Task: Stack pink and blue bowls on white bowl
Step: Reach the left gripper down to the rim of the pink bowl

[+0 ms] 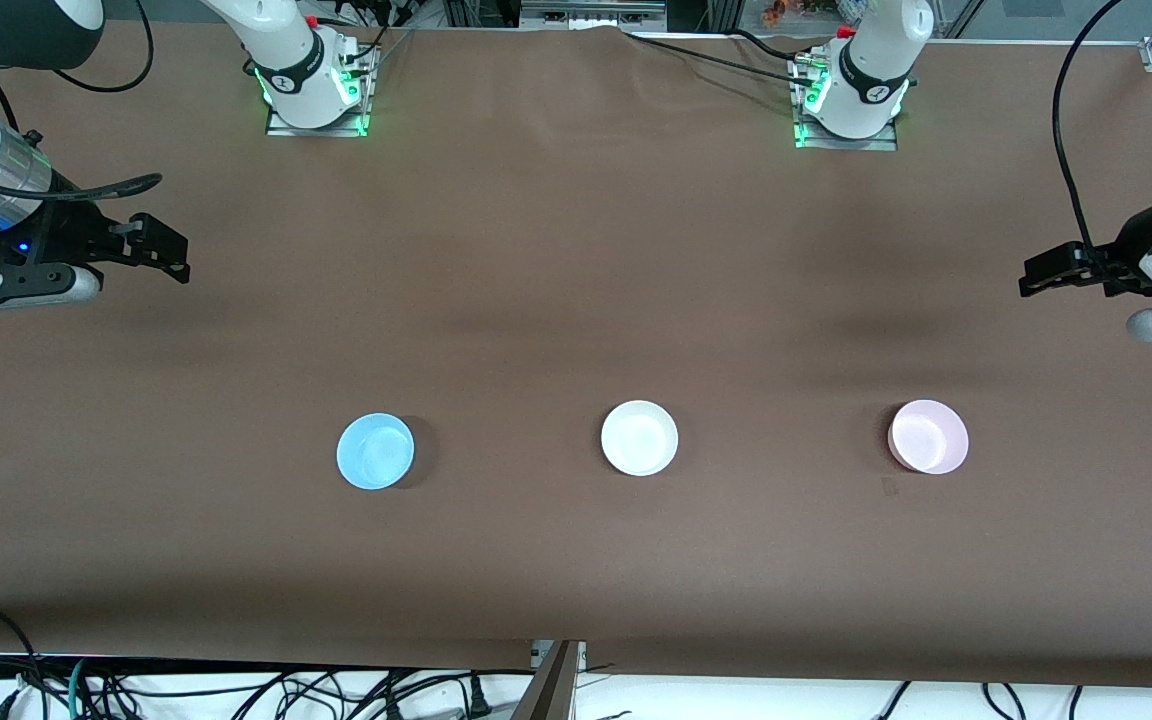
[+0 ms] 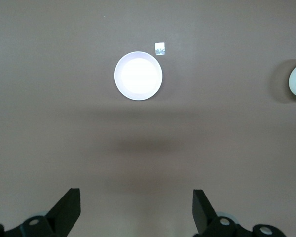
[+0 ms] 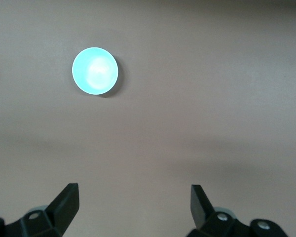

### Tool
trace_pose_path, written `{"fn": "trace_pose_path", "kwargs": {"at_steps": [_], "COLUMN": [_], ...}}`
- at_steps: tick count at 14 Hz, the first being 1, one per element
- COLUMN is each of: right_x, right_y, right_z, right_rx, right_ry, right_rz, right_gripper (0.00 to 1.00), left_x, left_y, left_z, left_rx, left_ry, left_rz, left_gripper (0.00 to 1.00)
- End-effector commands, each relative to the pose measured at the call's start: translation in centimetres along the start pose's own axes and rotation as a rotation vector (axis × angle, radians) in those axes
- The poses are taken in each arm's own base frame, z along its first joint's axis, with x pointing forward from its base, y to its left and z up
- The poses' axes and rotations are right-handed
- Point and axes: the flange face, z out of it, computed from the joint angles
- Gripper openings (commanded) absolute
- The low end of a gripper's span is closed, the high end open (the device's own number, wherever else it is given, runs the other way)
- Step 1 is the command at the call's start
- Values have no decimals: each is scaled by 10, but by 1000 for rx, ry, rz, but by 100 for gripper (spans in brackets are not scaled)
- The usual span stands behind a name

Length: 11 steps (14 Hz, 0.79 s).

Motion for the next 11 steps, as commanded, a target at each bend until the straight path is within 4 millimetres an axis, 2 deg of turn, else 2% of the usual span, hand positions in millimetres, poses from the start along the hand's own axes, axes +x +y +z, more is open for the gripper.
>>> {"fn": "trace_pose_path", "kwargs": {"at_steps": [1, 5, 9, 11], "right_x": [-4, -4, -4, -4], "right_y": [0, 0, -1, -1], "right_z": [-6, -6, -6, -6], "right_rx": [13, 13, 15, 15], "right_ry": [10, 12, 12, 12], "right_rz": [12, 12, 12, 12], "right_gripper": [100, 100, 100, 100], "left_x": [23, 65, 88, 96], "left_y": [-10, -30, -43, -57], "left_z": [30, 98, 156, 185], "left_rx": [-2, -37, -67, -108], "left_ry": [-32, -56, -74, -58], "left_rz": [-12, -44, -71, -107], "left_gripper": [100, 100, 100, 100]}}
